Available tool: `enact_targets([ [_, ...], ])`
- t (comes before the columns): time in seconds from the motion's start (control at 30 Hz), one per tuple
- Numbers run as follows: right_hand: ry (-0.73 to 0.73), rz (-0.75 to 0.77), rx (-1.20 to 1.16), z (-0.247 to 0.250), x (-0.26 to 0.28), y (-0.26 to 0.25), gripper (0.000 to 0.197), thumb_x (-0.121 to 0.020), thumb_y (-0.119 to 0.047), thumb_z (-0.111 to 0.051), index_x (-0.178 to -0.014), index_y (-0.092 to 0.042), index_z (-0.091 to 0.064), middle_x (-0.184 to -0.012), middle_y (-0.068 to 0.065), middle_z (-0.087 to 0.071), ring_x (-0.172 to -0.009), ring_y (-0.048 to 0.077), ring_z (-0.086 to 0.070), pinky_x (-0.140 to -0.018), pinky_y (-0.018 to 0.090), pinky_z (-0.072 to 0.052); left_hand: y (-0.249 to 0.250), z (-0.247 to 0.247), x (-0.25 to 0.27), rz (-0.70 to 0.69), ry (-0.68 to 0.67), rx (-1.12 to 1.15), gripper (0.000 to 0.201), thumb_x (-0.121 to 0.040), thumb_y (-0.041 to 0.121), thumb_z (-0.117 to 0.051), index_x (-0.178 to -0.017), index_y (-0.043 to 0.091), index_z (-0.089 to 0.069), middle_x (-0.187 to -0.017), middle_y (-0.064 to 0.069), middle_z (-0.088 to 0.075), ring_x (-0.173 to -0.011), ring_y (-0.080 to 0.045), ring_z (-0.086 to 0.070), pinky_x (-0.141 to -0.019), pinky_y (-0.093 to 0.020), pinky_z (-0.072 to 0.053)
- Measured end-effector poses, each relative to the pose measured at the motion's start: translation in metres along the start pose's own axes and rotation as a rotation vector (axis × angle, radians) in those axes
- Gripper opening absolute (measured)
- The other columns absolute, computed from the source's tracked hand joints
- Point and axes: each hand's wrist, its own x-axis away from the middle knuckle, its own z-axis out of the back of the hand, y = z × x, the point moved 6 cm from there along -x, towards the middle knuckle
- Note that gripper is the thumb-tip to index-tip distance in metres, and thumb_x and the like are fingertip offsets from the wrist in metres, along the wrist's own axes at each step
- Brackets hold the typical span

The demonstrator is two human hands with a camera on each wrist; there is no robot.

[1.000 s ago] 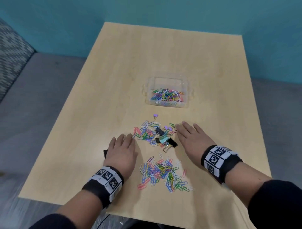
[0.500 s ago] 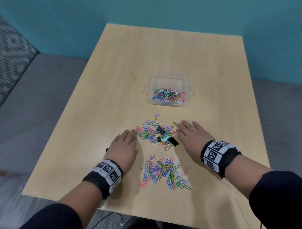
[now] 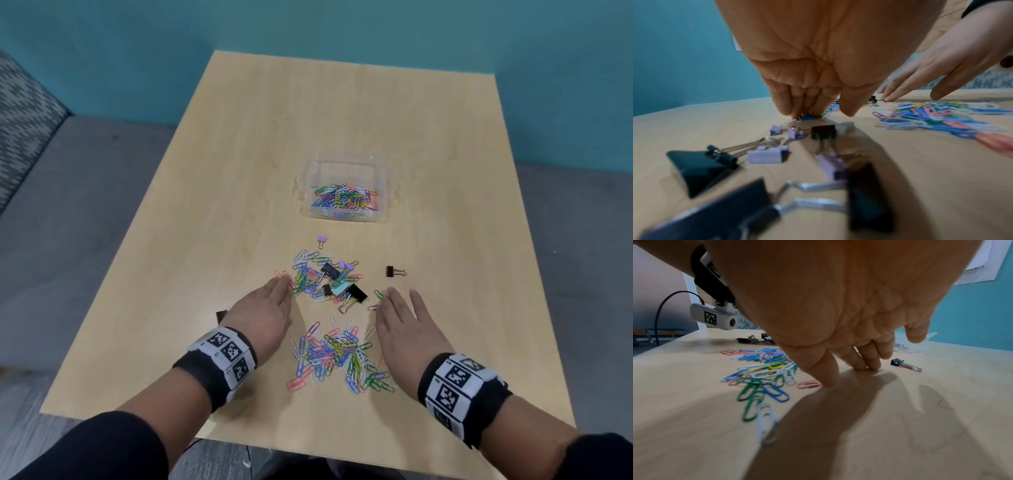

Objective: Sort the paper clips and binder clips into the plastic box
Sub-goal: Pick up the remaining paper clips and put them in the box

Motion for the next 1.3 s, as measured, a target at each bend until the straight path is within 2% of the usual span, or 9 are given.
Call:
enact_targets([
  [0.17,-0.011,-0.017,-0.073,-0.011,0.019,-0.023,0.063,-0.089,-0.015,-0.018,-0.145,0.010,-0.004,-0.152,0.032,-0.006,-0.141,0.048,0.006,-0.108,0.066,0.007,0.029,-0.016,0.025,0.056,-0.061,0.057,0.062,-0.099,0.032,-0.026,-0.147,-0.002,-0.005,-0.156,-0.019,0.006,-0.145,-0.032,-0.003,-0.117,-0.042,-0.017],
  [0.23,0.024,-0.007,-0.163,-0.015,0.024,-0.033,0.066,-0.080,-0.010,-0.013,-0.141,0.012,-0.025,-0.144,0.036,-0.027,-0.138,0.051,-0.013,-0.109,0.066,0.003,0.045,-0.017,0.034,0.015,-0.056,0.114,0.059,-0.097,0.031,-0.025,-0.144,-0.005,-0.022,-0.154,-0.022,-0.013,-0.142,-0.035,-0.018,-0.114,-0.043,-0.026],
  [0.3,0.069,-0.012,-0.319,-0.019,0.027,-0.038,0.068,-0.072,-0.012,-0.017,-0.127,0.009,-0.050,-0.124,0.032,-0.052,-0.128,0.049,-0.038,-0.108,0.065,-0.013,0.056,-0.016,0.039,-0.012,-0.065,0.219,0.057,-0.091,0.030,-0.028,-0.131,-0.006,-0.047,-0.140,-0.025,-0.044,-0.130,-0.036,-0.042,-0.105,-0.043,-0.040],
  [0.4,0.172,-0.044,-0.424,-0.017,0.031,-0.034,0.064,-0.071,-0.014,-0.023,-0.123,0.001,-0.057,-0.118,0.020,-0.059,-0.123,0.042,-0.047,-0.102,0.059,-0.037,0.044,-0.001,0.032,0.042,0.061,0.249,0.055,-0.086,0.027,-0.031,-0.123,-0.005,-0.056,-0.131,-0.022,-0.054,-0.122,-0.035,-0.052,-0.099,-0.043,-0.046],
  [0.63,0.285,-0.075,-0.469,-0.009,0.031,-0.028,0.059,-0.071,-0.016,-0.027,-0.119,-0.005,-0.061,-0.114,0.012,-0.062,-0.117,0.036,-0.056,-0.095,0.049,-0.048,0.008,0.022,-0.011,0.021,0.036,0.158,0.057,-0.101,0.026,-0.026,-0.149,0.004,-0.003,-0.158,-0.010,0.005,-0.145,-0.023,0.000,-0.116,-0.030,-0.004],
  [0.83,0.264,-0.072,-0.488,-0.018,0.034,-0.024,0.054,-0.068,-0.015,-0.056,-0.121,-0.008,-0.057,-0.116,0.008,-0.061,-0.120,0.034,-0.053,-0.096,0.046,-0.047,0.005,0.002,0.002,0.061,-0.003,0.076,0.059,-0.098,0.025,-0.032,-0.148,0.002,-0.010,-0.158,-0.016,-0.001,-0.145,-0.027,-0.006,-0.117,-0.035,-0.015],
  [1.0,0.263,-0.056,-0.516,-0.023,0.034,-0.025,0.058,-0.066,-0.016,-0.063,-0.123,-0.010,-0.053,-0.117,0.005,-0.059,-0.120,0.032,-0.052,-0.096,0.045,-0.048,0.020,0.015,0.016,0.098,0.134,0.214,0.045,-0.090,0.022,-0.050,-0.132,0.005,-0.049,-0.140,-0.014,-0.046,-0.126,-0.029,-0.046,-0.099,-0.036,-0.042],
  [1.17,0.314,-0.054,-0.525,-0.020,0.034,-0.025,0.059,-0.064,-0.013,-0.067,-0.121,-0.008,-0.057,-0.116,0.007,-0.061,-0.116,0.032,-0.056,-0.092,0.044,-0.050,-0.002,0.032,-0.029,0.079,0.087,0.200,0.074,-0.087,0.005,-0.042,-0.149,0.007,-0.002,-0.158,-0.012,0.003,-0.145,-0.028,-0.003,-0.116,-0.038,-0.020],
  [1.3,0.297,-0.041,-0.520,-0.027,0.031,-0.024,0.061,-0.068,-0.012,-0.063,-0.128,-0.008,-0.051,-0.126,0.010,-0.056,-0.122,0.034,-0.051,-0.097,0.043,-0.048,-0.008,0.024,-0.040,0.001,0.019,0.174,0.073,-0.085,0.004,-0.042,-0.149,0.010,-0.006,-0.158,-0.009,0.004,-0.145,-0.026,-0.004,-0.113,-0.038,-0.027],
])
